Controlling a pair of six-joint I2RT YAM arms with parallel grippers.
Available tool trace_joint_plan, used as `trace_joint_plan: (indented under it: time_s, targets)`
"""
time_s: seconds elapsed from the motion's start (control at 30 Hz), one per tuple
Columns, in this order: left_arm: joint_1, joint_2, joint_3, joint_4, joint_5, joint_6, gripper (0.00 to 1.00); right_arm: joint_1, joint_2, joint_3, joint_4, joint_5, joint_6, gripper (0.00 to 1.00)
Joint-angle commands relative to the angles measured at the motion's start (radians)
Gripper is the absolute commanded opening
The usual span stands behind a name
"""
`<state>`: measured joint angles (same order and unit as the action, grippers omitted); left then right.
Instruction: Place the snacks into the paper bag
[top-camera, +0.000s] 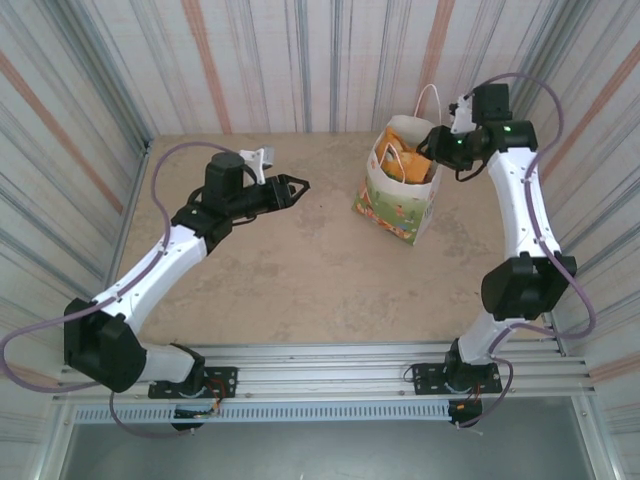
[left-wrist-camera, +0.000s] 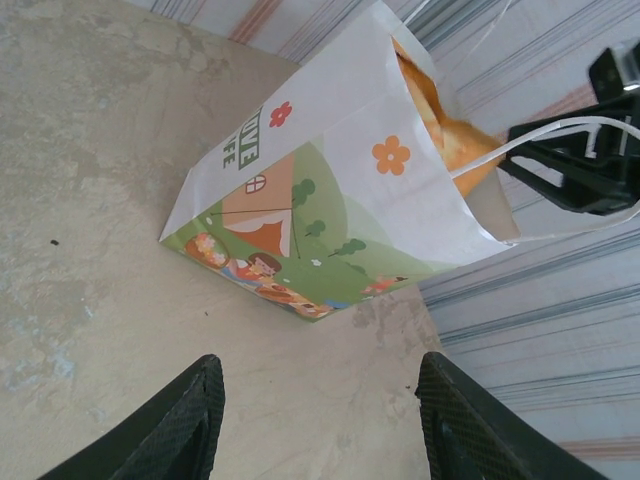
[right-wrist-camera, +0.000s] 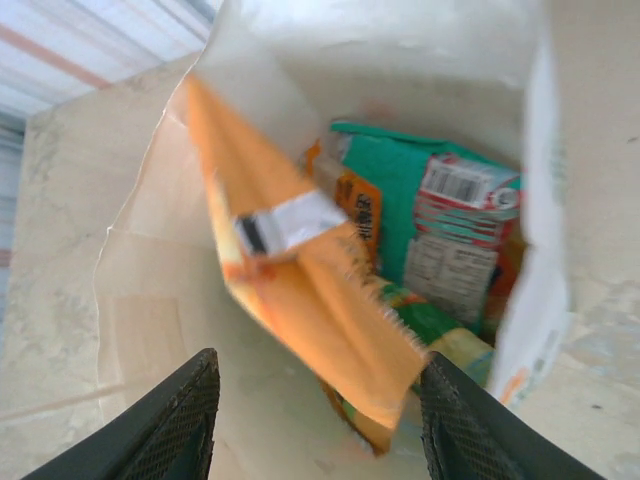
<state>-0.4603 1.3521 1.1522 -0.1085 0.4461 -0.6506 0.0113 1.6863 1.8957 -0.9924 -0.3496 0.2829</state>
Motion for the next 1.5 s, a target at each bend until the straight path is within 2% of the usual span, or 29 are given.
trace_joint_plan:
  time_s: [0.0, 0.2, 0.5, 0.73, 0.87, 1.03, 1.2, 1.47]
  targets:
    - [-0.016, 0.027, 0.06, -0.005, 0.034, 0.015, 0.55, -0.005, -0.067, 0.03, -0.021, 0.058, -0.046, 0.53]
    - [-0.033, 0.064, 0.097, -0.005, 0.05, 0.02, 0.55, 0.035, -0.057, 0.036, 0.043, -0.017, -0.07, 0.5]
    - [-0.048, 0.104, 0.138, 0.015, 0.081, 0.009, 0.55, 0.091, 0.041, 0.073, -0.028, -0.125, -0.091, 0.49]
    - [-0.072, 0.147, 0.184, 0.039, 0.095, -0.001, 0.55, 0.114, 0.123, 0.072, -0.047, -0.115, -0.097, 0.43]
    - [-0.081, 0.157, 0.201, 0.035, 0.1, 0.002, 0.55, 0.122, 0.17, 0.079, -0.054, -0.135, -0.098, 0.43]
    - [-0.08, 0.159, 0.201, 0.034, 0.097, 0.003, 0.55, 0.125, 0.201, 0.08, -0.063, -0.068, -0.106, 0.43]
    - [-0.081, 0.168, 0.212, 0.03, 0.102, 0.005, 0.55, 0.114, 0.233, 0.088, -0.045, 0.066, -0.111, 0.33]
    - [-0.081, 0.194, 0.229, 0.032, 0.111, 0.003, 0.55, 0.101, 0.34, 0.095, -0.027, 0.049, -0.109, 0.24]
